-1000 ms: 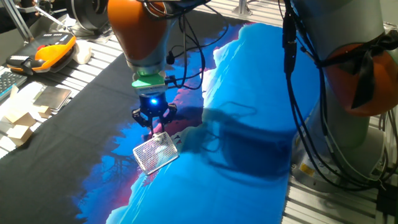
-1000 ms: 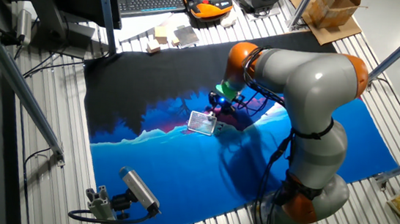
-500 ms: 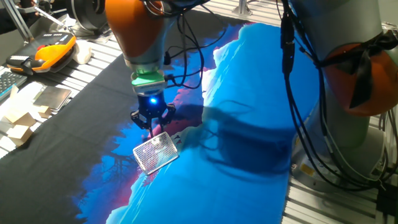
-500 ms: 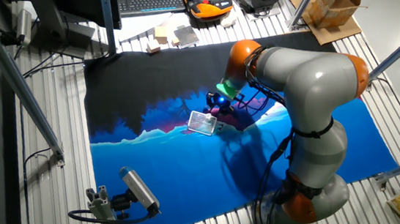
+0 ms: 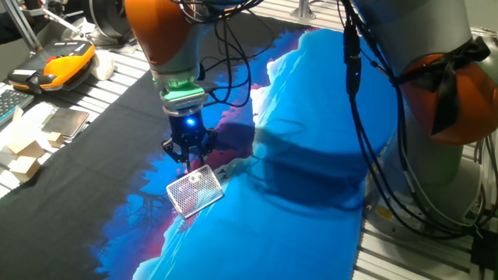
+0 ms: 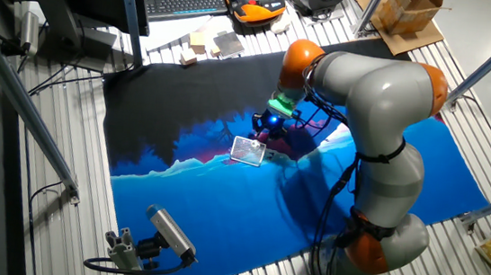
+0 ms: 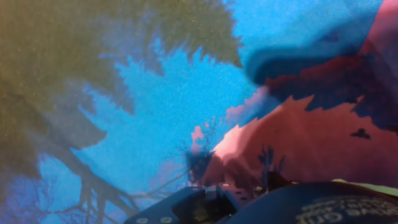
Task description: Push the soccer ball into the goal
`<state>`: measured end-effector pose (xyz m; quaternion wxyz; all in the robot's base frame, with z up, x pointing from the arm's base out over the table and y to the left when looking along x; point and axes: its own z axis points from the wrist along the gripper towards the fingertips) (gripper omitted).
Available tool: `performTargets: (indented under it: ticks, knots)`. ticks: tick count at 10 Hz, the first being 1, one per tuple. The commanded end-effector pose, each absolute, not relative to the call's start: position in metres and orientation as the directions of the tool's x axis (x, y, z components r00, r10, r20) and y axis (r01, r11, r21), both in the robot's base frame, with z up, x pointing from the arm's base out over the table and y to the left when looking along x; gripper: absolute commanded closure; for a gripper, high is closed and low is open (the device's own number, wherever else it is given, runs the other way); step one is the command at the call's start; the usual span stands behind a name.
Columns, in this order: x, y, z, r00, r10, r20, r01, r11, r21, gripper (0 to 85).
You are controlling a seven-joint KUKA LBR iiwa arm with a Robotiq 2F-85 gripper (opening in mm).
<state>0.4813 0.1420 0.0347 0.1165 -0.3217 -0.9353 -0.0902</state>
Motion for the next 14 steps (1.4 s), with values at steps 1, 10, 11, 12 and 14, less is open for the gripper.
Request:
performTargets:
  ticks: [1, 10, 11, 12, 14]
  knots:
    - [0.481, 0.143, 0.034, -0.768, 0.574, 0.282, 0.618, 0.780, 0.095, 51.0]
    - [0.477, 0.148, 0.036, -0.819, 0.442, 0.365, 0.496, 0.866, 0.065, 68.0]
    - [0.476, 0.149, 0.038, -0.819, 0.442, 0.365, 0.494, 0.867, 0.059, 68.0]
    - [0.474, 0.150, 0.038, -0.819, 0.442, 0.366, 0.494, 0.867, 0.059, 68.0]
    - [0.472, 0.154, 0.040, -0.817, 0.442, 0.370, 0.497, 0.866, 0.062, 68.0]
